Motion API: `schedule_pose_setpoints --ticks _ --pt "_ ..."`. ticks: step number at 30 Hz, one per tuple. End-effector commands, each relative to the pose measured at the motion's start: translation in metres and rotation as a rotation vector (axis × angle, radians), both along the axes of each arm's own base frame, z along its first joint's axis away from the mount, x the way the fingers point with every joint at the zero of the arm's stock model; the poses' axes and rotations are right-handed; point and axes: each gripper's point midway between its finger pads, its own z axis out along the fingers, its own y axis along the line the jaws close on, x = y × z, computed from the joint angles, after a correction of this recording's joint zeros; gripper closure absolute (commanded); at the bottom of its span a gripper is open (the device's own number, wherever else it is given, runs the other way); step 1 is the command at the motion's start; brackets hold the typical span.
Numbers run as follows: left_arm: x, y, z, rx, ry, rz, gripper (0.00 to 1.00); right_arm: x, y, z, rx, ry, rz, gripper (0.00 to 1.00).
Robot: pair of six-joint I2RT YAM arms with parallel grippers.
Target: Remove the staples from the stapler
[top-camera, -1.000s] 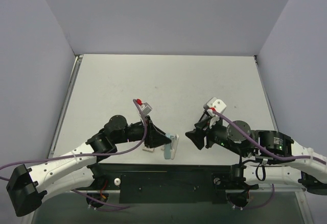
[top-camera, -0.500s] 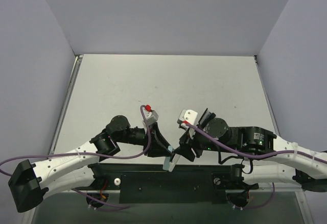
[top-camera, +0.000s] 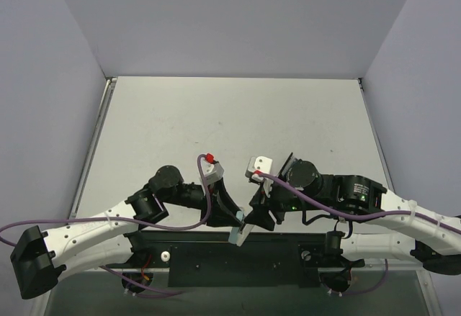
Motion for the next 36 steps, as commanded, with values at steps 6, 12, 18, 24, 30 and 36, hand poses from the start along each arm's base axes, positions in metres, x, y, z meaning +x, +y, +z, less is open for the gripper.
schedule_pose_setpoints --ticks 6,12,18,24,30,36 --pt "-0.009 0.003 0.034 -0.096 -0.097 -0.035 1.00 -0.011 0.007 -0.005 -0.013 0.043 0.070 0.61" --pt "-0.014 0.004 0.037 -0.102 -0.106 -0.045 1.00 -0.012 0.010 -0.014 -0.040 0.056 0.084 0.67" --pt "-0.014 0.005 0.038 -0.099 -0.114 -0.034 1.00 -0.014 0.010 -0.020 -0.056 0.067 0.101 0.69" --pt "-0.013 0.005 0.039 -0.097 -0.120 -0.027 1.00 -0.022 0.010 -0.026 -0.067 0.094 0.135 0.69" --pt "-0.012 0.005 0.039 -0.097 -0.122 -0.024 1.00 -0.026 0.010 -0.036 -0.089 0.116 0.157 0.70" --pt "-0.015 0.005 0.039 -0.099 -0.123 -0.033 1.00 -0.026 0.013 -0.041 -0.101 0.128 0.157 0.82"
